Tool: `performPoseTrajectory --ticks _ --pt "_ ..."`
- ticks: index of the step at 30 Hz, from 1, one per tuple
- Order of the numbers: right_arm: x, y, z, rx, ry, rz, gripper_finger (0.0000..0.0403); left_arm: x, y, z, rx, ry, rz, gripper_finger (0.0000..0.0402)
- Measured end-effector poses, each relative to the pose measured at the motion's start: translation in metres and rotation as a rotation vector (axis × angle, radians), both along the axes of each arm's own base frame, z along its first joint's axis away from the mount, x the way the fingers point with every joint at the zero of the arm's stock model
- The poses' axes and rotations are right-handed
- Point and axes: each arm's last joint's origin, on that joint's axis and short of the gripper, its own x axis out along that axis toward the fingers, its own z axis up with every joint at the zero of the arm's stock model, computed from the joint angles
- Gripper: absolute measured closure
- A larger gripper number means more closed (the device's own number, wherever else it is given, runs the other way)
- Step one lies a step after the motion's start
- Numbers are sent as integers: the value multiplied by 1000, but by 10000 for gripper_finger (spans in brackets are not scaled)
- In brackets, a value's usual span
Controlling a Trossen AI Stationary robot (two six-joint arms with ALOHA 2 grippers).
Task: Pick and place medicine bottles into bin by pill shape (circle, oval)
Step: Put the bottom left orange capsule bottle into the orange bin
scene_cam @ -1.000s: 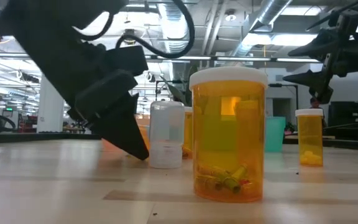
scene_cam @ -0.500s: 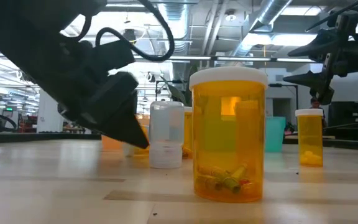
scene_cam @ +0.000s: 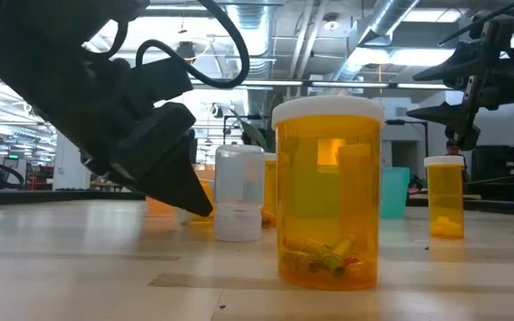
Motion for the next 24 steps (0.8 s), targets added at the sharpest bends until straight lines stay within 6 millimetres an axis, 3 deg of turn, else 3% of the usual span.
performPoseTrajectory --ticks 5,14,24 --pt "0 0 0 1 0 0 138 0 1 0 2 -4 6 90" --pt "0 0 0 6 -1 0 138 0 0 0 13 29 -36 209" --pt "0 0 0 6 0 -1 138 1 -3 2 -33 27 -42 198"
